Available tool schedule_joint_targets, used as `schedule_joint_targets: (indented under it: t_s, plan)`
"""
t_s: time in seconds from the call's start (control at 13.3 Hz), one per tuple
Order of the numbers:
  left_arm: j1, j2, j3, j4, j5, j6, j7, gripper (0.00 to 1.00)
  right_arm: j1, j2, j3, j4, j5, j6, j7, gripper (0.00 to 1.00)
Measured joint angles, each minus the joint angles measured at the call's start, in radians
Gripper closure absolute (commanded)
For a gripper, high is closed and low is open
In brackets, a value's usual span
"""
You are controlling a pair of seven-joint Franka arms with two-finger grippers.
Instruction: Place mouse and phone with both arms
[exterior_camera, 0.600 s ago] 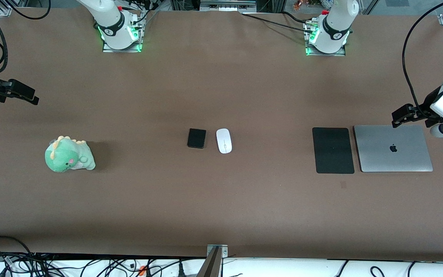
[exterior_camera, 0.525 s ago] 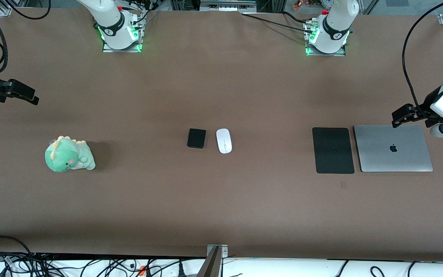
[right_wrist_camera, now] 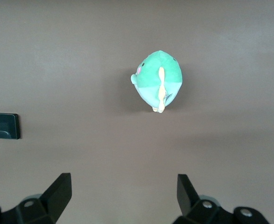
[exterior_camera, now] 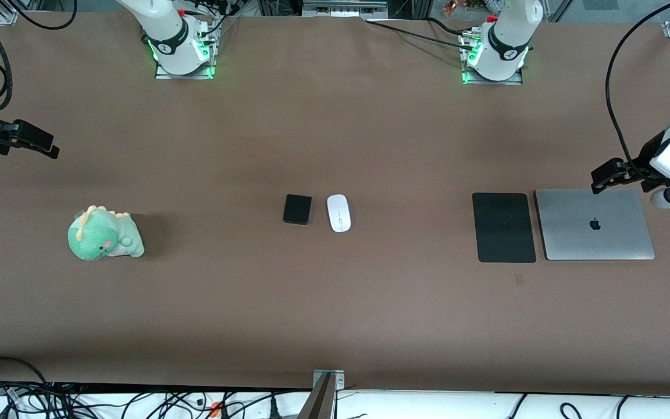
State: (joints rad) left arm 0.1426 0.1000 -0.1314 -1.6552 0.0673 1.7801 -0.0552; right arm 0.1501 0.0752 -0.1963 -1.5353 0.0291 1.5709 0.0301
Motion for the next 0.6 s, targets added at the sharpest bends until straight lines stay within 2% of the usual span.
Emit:
schedule_joint_targets:
  t_s: [0.6]
  plan:
    - [-0.001, 0.0, -0.003, 0.0, 0.0, 0.0, -0.015, 0.0, 0.0, 0.004, 0.0, 0.0, 0.0, -0.019, 0.0, 0.0]
